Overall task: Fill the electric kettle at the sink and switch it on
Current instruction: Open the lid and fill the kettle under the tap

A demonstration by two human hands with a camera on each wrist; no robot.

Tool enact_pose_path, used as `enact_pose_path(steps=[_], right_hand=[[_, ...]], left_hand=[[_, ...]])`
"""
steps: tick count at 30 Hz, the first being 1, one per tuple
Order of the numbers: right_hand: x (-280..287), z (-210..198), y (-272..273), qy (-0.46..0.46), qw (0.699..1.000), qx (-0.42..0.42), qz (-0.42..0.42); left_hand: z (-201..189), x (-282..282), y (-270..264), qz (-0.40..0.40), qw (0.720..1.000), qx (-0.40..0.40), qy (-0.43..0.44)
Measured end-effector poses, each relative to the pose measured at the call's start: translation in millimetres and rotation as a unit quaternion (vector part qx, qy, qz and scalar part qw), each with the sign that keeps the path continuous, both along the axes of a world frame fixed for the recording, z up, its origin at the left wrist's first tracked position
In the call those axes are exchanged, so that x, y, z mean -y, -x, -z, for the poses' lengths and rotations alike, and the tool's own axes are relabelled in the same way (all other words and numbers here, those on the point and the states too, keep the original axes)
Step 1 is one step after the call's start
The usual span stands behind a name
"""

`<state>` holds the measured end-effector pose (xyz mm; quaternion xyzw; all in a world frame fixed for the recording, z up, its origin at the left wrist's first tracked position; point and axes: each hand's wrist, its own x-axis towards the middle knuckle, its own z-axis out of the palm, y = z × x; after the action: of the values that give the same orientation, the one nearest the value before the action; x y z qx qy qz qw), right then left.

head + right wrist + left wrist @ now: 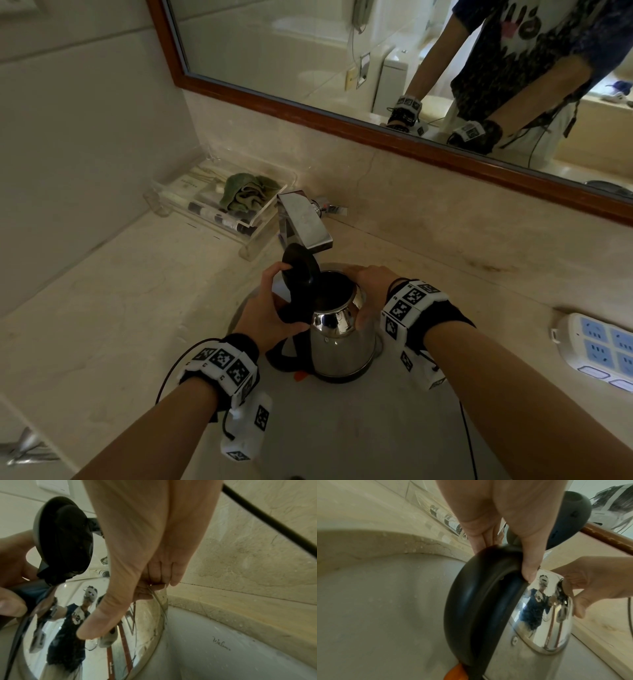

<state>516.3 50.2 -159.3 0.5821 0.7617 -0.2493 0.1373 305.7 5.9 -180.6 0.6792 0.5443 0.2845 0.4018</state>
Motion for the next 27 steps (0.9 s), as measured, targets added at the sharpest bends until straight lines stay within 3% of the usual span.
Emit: enact_pose_path(steps=[27], right_hand=[[0.2,2.4,-2.2,-0.012,1.0,-0.008,0.006]], left_hand=[[2.5,-0.9,-0.8,-0.006,1.0,0.007,-0.006]])
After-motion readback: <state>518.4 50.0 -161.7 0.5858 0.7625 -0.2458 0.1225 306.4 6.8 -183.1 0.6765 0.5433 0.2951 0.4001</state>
